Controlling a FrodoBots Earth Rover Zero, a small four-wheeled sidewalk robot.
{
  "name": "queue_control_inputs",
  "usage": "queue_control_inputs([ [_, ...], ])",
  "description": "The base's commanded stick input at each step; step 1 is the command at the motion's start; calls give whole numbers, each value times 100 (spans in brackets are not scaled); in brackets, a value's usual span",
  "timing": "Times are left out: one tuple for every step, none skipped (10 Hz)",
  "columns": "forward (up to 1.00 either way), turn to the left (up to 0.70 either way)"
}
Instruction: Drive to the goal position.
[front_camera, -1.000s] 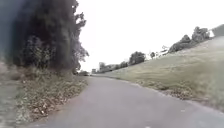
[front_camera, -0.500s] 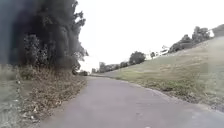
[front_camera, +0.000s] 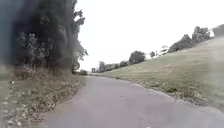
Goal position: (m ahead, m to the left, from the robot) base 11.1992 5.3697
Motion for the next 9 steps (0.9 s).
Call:
queue_control_inputs([
  [45,0],
  [45,0],
  [45,0],
  [45,0],
  [45,0],
  [45,0],
  [45,4],
  [45,11],
  [45,27],
])
